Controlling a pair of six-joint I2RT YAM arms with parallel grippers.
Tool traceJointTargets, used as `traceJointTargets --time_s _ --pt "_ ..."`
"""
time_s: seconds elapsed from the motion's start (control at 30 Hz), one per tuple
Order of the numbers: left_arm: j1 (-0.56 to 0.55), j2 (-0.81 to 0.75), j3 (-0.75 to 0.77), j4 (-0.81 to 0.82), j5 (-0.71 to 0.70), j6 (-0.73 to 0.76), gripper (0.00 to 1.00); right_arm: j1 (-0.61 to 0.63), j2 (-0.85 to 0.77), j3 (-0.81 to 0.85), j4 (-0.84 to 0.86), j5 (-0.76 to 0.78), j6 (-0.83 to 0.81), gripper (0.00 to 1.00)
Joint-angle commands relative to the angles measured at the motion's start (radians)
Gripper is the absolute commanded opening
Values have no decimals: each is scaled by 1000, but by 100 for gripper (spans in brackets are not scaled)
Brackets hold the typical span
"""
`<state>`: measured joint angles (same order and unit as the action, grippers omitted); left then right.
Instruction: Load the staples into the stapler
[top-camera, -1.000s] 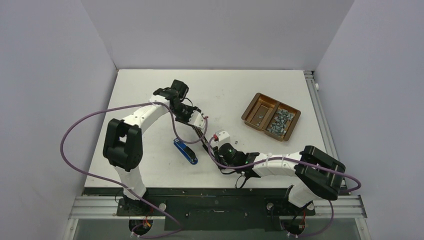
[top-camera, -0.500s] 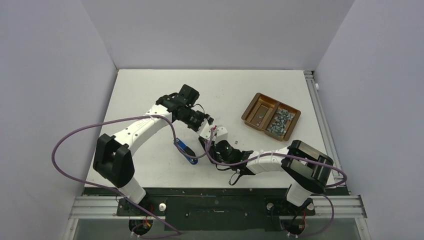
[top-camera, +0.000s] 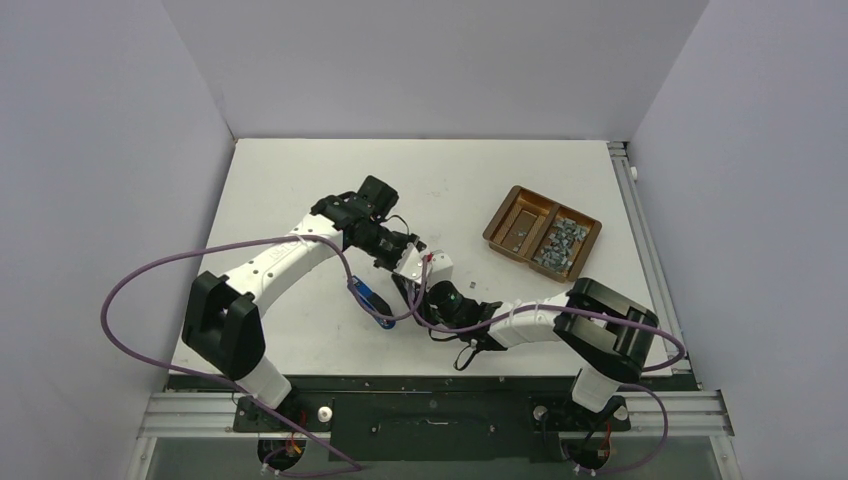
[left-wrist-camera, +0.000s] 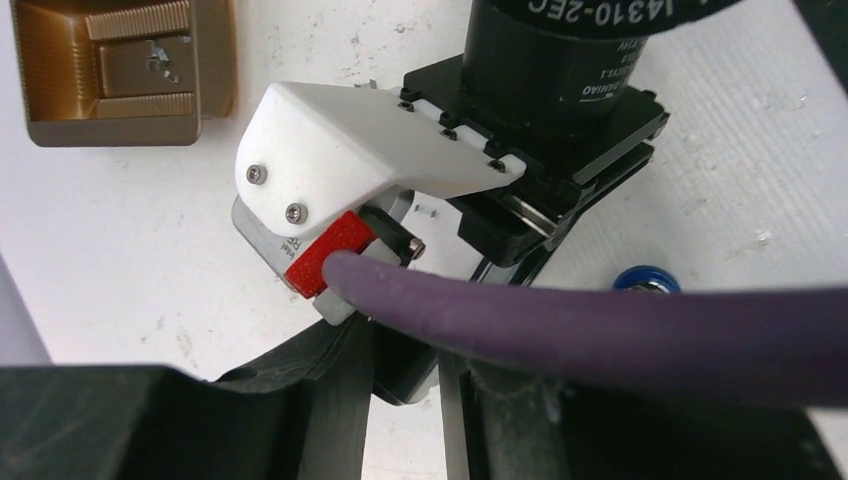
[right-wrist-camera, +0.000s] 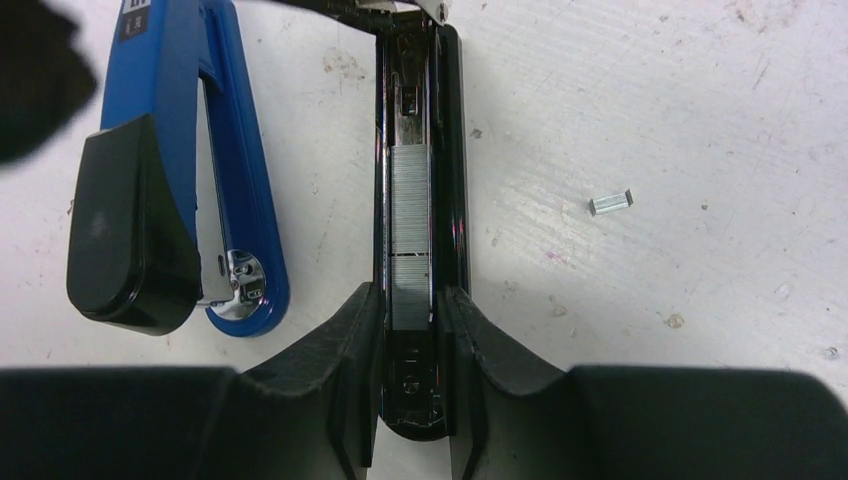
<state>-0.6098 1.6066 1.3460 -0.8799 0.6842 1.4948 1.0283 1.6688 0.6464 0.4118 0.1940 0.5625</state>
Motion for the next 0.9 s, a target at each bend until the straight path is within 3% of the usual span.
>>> traceJointTargets --time_s 0.0,0.3,0.5,0.87 --pt "-16 -29 -3 -62 113 -144 27 1 51 2 -52 -19 17 9" --pt "-8 -91 -40 176 180 -494 43 2 69 4 -46 -7 19 8" --pt "21 -155 -98 374 189 -728 46 3 73 4 -43 -6 20 9" --pt "96 -221 -112 317 166 -778 46 15 71 16 -66 5 14 9"
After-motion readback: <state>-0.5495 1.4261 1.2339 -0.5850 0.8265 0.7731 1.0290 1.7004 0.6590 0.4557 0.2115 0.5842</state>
